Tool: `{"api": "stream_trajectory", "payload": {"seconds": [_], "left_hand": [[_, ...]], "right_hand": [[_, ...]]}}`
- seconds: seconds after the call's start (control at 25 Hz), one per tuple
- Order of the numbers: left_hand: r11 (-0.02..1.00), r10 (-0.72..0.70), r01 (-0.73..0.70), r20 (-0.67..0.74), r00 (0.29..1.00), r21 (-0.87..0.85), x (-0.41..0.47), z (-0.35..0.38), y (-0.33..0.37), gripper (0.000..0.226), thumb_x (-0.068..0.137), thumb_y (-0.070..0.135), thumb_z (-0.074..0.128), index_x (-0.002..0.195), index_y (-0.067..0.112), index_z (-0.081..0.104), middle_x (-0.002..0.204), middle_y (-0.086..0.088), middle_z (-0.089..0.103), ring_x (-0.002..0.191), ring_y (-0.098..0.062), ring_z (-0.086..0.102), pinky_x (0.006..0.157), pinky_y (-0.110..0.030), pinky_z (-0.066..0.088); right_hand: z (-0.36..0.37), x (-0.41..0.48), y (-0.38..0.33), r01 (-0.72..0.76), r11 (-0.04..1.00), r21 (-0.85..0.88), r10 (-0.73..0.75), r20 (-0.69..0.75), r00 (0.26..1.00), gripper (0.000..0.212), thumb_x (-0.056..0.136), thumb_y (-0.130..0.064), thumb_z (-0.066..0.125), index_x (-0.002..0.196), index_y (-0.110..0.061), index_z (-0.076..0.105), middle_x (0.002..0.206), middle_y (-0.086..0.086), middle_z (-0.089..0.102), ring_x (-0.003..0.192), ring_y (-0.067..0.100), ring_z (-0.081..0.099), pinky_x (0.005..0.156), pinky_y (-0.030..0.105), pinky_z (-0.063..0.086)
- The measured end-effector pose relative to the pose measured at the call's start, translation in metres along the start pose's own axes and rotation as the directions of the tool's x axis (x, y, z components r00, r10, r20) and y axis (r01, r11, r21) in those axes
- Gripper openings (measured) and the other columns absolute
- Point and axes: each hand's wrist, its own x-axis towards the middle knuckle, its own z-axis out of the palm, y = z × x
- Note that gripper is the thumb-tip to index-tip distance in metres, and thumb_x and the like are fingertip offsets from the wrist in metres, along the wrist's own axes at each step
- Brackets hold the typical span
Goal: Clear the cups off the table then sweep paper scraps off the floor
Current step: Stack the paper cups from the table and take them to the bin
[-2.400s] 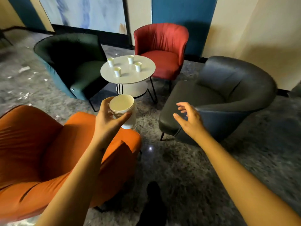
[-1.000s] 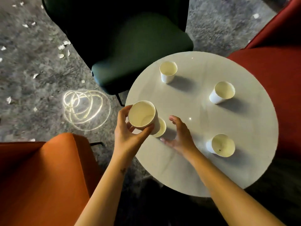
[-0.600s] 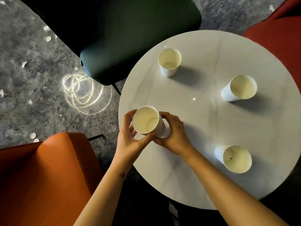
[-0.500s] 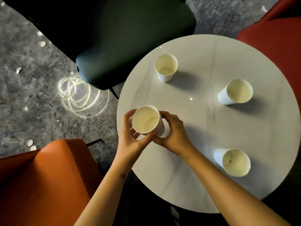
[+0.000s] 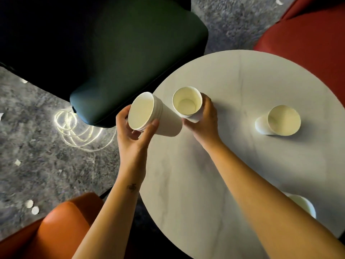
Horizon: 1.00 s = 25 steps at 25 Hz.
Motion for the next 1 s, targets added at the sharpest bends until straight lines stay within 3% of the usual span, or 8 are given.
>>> {"api": "stream_trajectory", "payload": {"seconds": [0.16, 0.24, 0.32, 0.44, 0.6, 0.68, 0.84, 1.0], "left_hand": [[0.999, 0.023, -0.022, 0.010, 1.000, -0.034, 0.012, 0.006, 0.006, 0.059, 0.069, 0.038, 0.070, 0.120, 0.023, 0.044, 0.117, -0.005, 0.053, 0.109, -0.018, 0.056, 0.098, -0.049, 0.048], [0.999, 0.030, -0.029, 0.041, 0.999, -0.027, 0.014, 0.014, 0.007, 0.060, 0.069, 0.040, 0.070, 0.121, 0.025, 0.043, 0.121, -0.007, 0.052, 0.112, -0.019, 0.054, 0.096, -0.044, 0.049], [0.998, 0.036, -0.043, 0.132, 0.991, 0.048, 0.010, 0.028, 0.005, 0.061, 0.068, 0.043, 0.072, 0.120, 0.030, 0.043, 0.119, 0.004, 0.054, 0.109, -0.009, 0.056, 0.088, -0.030, 0.052], [0.986, 0.028, -0.070, 0.267, 0.963, 0.150, -0.002, 0.051, -0.003, 0.065, 0.068, 0.040, 0.077, 0.123, 0.028, 0.044, 0.113, 0.023, 0.056, 0.108, -0.004, 0.057, 0.082, -0.023, 0.053], [0.996, -0.075, 0.053, 0.331, 0.941, 0.075, -0.008, 0.082, -0.007, 0.064, 0.066, 0.035, 0.077, 0.121, 0.029, 0.045, 0.106, 0.018, 0.062, 0.100, -0.004, 0.062, 0.076, -0.020, 0.051], [0.993, -0.121, 0.112, 0.313, 0.942, 0.046, -0.007, 0.095, -0.007, 0.065, 0.064, 0.037, 0.076, 0.120, 0.031, 0.046, 0.105, 0.015, 0.063, 0.096, -0.004, 0.063, 0.078, -0.025, 0.052], [0.987, -0.155, 0.160, 0.316, 0.936, 0.008, -0.006, 0.119, -0.002, 0.068, 0.061, 0.038, 0.076, 0.122, 0.028, 0.047, 0.110, 0.007, 0.061, 0.102, -0.011, 0.062, 0.092, -0.041, 0.052], [0.976, -0.174, 0.208, 0.356, 0.918, -0.058, -0.010, 0.136, 0.005, 0.073, 0.061, 0.037, 0.073, 0.126, 0.021, 0.043, 0.119, -0.006, 0.056, 0.115, -0.030, 0.056, 0.086, -0.036, 0.053]], "right_hand": [[0.000, -0.002, -0.003, 0.043, 0.998, -0.043, -0.042, 0.021, 0.999, 0.067, 0.067, -0.018, 0.080, 0.125, -0.011, 0.049, 0.126, 0.002, 0.055, 0.119, 0.024, 0.046, 0.097, 0.035, 0.036], [-0.012, -0.018, -0.001, 0.118, 0.989, -0.084, -0.115, 0.040, 0.993, 0.064, 0.064, -0.019, 0.080, 0.122, -0.009, 0.054, 0.120, 0.001, 0.060, 0.114, 0.025, 0.052, 0.092, 0.032, 0.035], [-0.024, -0.033, -0.002, 0.189, 0.974, -0.125, -0.184, 0.045, 0.982, 0.063, 0.063, -0.027, 0.078, 0.120, -0.010, 0.058, 0.118, -0.001, 0.062, 0.112, 0.023, 0.054, 0.086, 0.024, 0.031], [-0.040, -0.042, -0.004, 0.201, 0.973, -0.114, -0.200, 0.015, 0.980, 0.064, 0.062, -0.033, 0.080, 0.118, -0.009, 0.059, 0.118, 0.001, 0.064, 0.110, 0.019, 0.052, 0.083, 0.017, 0.026], [-0.079, -0.044, 0.001, 0.191, 0.968, -0.165, -0.200, -0.039, 0.979, 0.070, 0.061, -0.027, 0.086, 0.122, -0.006, 0.058, 0.120, 0.004, 0.063, 0.114, 0.027, 0.055, 0.091, 0.030, 0.033], [-0.107, -0.043, 0.011, 0.198, 0.952, -0.234, -0.238, -0.160, 0.958, 0.069, 0.059, -0.022, 0.086, 0.120, -0.003, 0.058, 0.119, 0.009, 0.063, 0.113, 0.028, 0.056, 0.093, 0.039, 0.038], [-0.155, -0.034, 0.039, -0.062, 0.942, -0.330, -0.096, -0.441, 0.892, 0.080, 0.057, -0.027, 0.086, 0.128, -0.009, 0.053, 0.129, 0.007, 0.055, 0.121, 0.026, 0.046, 0.093, 0.038, 0.034], [-0.162, -0.024, 0.060, -0.215, 0.943, -0.256, 0.120, -0.341, 0.932, 0.085, 0.062, -0.024, 0.084, 0.135, -0.014, 0.043, 0.132, 0.001, 0.053, 0.120, 0.026, 0.049, 0.097, 0.037, 0.035]]}}
